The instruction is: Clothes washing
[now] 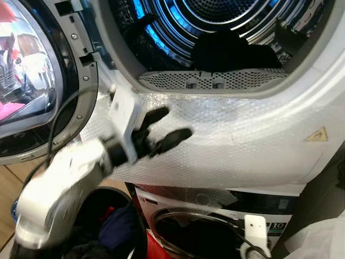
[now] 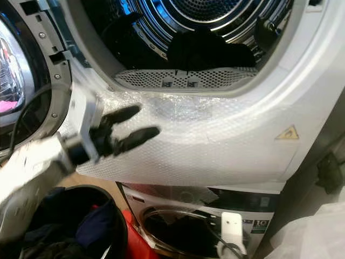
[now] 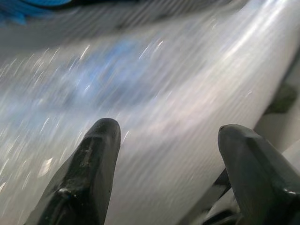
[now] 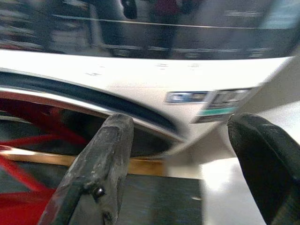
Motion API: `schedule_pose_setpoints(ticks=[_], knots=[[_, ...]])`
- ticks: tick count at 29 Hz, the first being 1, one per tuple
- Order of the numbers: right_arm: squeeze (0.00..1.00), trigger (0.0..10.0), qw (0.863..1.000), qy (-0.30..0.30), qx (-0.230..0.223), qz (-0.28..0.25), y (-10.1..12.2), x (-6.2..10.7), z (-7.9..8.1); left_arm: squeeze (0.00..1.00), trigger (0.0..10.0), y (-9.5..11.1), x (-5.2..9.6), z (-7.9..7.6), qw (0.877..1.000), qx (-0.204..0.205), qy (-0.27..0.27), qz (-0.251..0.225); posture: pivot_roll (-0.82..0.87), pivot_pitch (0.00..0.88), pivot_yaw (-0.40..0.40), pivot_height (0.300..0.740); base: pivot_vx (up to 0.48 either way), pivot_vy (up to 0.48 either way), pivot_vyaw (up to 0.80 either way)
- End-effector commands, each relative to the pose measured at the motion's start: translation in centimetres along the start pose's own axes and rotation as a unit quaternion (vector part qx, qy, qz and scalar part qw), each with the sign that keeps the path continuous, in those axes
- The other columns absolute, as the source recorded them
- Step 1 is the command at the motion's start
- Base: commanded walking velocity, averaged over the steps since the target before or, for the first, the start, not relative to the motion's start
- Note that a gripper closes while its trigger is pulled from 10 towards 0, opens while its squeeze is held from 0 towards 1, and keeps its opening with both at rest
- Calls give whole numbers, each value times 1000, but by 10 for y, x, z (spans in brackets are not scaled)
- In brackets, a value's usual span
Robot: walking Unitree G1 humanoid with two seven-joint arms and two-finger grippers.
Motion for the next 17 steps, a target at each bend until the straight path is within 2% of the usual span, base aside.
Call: schedule_pose_setpoints(ticks=[1, 4, 6, 9, 10, 13, 14, 17], knots=[[0, 10000, 1000, 4, 0, 13, -6, 2, 5, 0, 10000, 8, 8, 0, 999, -14, 29, -8, 265, 0, 106, 740, 0, 0, 0], [0, 10000, 1000, -13, 12, 21, -13, 3, -6, 0, 10000, 2, 17, -1, 997, -15, 69, 6, 286, 0, 80, 740, 0, 0, 0], [0, 10000, 999, -41, -10, 32, -21, 4, -19, 0, 10000, -6, 30, -1, 994, -9, 106, 23, 298, 0, 66, 740, 0, 0, 0], [0, 10000, 998, -51, -17, 42, -27, 6, -24, 0, 10000, -11, 37, -1, 991, -8, 126, 34, 309, 0, 56, 740, 0, 0, 0], [0, 10000, 996, -57, -1, 63, -41, 11, -29, 0, 10000, -23, 50, -1, 984, -1, 171, 56, 325, 0, 45, 740, 0, 0, 0], [0, 10000, 996, -59, 7, 73, -49, 13, -31, 0, 10000, -30, 55, -1, 979, 3, 195, 67, 328, 0, 42, 740, 0, 0, 0], [0, 10000, 994, -65, 11, 90, -60, 18, -36, 0, 10000, -42, 64, -3, 971, 1, 219, 92, 334, 0, 34, 740, 0, 0, 0], [0, 10000, 990, -61, 21, 122, -79, 27, -40, 0, 10000, -59, 76, -3, 958, 29, 265, 109, 343, 0, 25, 740, 0, 0, 0]])
Point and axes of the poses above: a point about 5 cm out from each wrist's last joint towards the gripper, its own x axis pointing back from the gripper into the wrist, its own y axis along the axis of the wrist's last joint, z = x × y, the point moved 1 cm from there along -x, pointing out of the wrist towards the gripper, and after that the axes turned 3 degrees about -x, right-handed, at the moved point
